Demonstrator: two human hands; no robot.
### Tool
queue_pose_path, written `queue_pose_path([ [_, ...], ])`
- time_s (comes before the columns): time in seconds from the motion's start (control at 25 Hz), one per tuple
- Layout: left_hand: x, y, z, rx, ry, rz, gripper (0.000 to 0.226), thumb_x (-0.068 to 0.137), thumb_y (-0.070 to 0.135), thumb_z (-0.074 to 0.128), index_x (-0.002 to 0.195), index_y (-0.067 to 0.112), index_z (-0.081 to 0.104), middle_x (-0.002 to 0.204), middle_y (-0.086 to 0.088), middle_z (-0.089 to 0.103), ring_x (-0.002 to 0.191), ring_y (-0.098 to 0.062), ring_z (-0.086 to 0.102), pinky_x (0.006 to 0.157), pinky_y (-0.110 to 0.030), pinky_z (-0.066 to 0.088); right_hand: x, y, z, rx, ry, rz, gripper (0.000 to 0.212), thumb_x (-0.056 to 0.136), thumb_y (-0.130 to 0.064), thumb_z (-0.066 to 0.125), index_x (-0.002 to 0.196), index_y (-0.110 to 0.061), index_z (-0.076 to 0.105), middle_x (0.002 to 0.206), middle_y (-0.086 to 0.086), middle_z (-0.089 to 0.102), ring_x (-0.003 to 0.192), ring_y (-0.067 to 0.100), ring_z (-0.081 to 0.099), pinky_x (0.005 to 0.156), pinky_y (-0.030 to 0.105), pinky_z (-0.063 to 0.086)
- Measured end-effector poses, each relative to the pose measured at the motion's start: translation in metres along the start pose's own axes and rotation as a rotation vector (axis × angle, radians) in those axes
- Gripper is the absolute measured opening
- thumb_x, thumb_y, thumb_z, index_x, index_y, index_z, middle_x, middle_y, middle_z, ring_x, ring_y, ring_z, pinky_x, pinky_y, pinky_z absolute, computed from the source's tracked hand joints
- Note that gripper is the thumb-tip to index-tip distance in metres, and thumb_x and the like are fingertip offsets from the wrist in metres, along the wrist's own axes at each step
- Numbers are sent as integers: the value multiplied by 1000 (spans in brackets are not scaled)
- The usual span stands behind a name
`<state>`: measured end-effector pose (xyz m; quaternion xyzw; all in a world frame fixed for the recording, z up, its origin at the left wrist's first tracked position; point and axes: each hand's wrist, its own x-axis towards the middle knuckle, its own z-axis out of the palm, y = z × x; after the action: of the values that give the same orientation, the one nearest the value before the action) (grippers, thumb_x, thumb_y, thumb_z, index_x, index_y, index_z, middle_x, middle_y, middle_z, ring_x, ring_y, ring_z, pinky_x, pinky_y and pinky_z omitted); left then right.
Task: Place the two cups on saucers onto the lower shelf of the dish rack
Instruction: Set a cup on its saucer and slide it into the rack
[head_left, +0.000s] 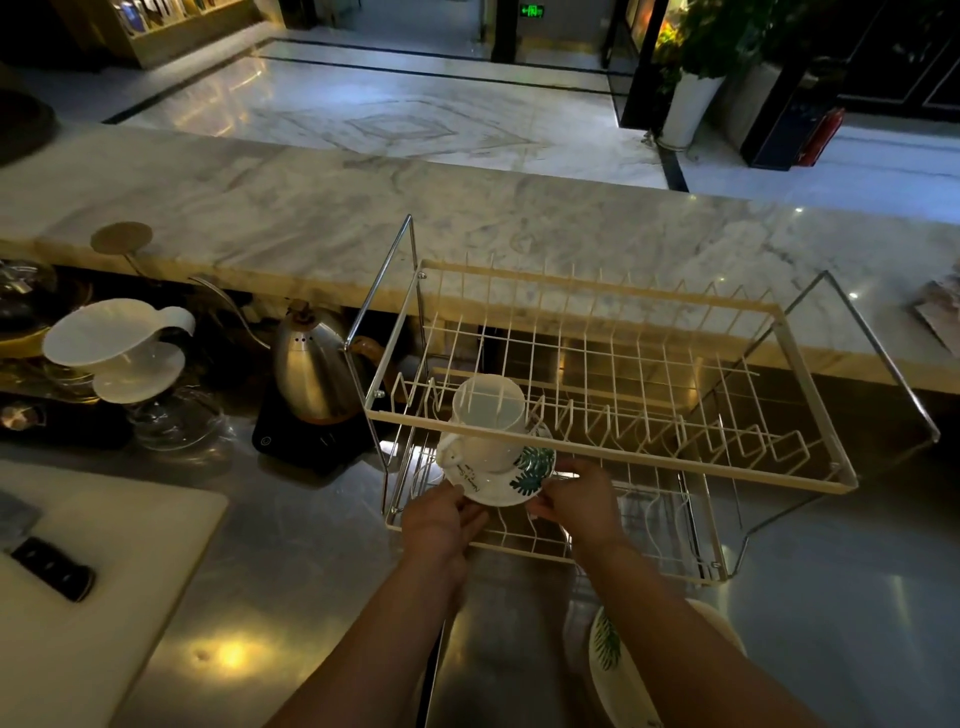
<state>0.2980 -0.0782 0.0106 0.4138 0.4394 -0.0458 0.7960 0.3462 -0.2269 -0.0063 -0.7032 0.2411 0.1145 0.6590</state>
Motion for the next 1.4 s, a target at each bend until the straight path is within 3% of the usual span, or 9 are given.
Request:
queue_pose_path([
  [0.08,7,5,5,-29,23,1,34,93,3,61,126,-3,63,119,-27,70,104,-36,69,71,-36,59,3,-2,6,37,-8,-15,24,82,13,61,95,-5,69,96,23,73,82,35,73,52,29,59],
  [0.16,14,9,7,-47,43,12,33,92,0,61,125,-2,64,112,-25,72,97,-35,71,70,-36,59,4,-4,11,64,-19,-2,24,84,15,60,99,-1,69,99,22,73,86,36,73,60,37,63],
  [0.24,21,9,9,-67,78,33,33,93,-7,57,125,-1,63,96,-19,72,83,-28,71,65,-34,59,6,-7,15,80,-21,36,21,87,15,59,90,-3,68,94,18,72,84,33,73,73,47,64],
  [0.36,26,8,12,-61,116,62,34,92,-11,55,124,0,63,84,-13,70,76,-24,71,62,-33,60,10,-10,18,94,-31,85,24,88,14,60,82,-10,62,85,12,68,79,26,71,78,48,64],
  [0.52,32,8,12,-67,140,88,30,91,-10,57,120,-5,65,81,-15,70,74,-25,70,65,-35,60,11,-14,22,150,-29,95,18,91,12,57,92,-6,61,86,16,66,71,25,68,44,24,59],
  [0.76,36,10,13,-64,173,94,31,89,-11,60,120,-9,65,81,-18,69,71,-27,68,65,-35,60,7,-14,28,210,-2,107,14,93,8,57,98,-3,62,84,12,68,70,24,70,43,19,56],
  [0.88,36,9,13,-57,178,93,29,89,-9,62,118,-7,67,77,-15,69,69,-26,70,54,-31,61,3,-8,29,223,13,103,12,94,7,57,93,-3,63,94,18,70,73,23,70,49,25,61],
  [1.0,36,10,12,-50,189,109,29,89,-9,61,117,-7,67,77,-16,70,71,-28,71,60,-33,62,0,-7,33,230,6,118,13,95,7,56,107,8,62,108,27,69,81,27,70,62,33,61],
  [1.4,36,13,11,-65,190,122,27,91,-9,60,117,-9,65,76,-16,70,68,-25,71,46,-26,61,-4,-11,33,220,-63,115,22,94,11,54,115,12,61,113,29,68,91,34,70,83,46,60],
])
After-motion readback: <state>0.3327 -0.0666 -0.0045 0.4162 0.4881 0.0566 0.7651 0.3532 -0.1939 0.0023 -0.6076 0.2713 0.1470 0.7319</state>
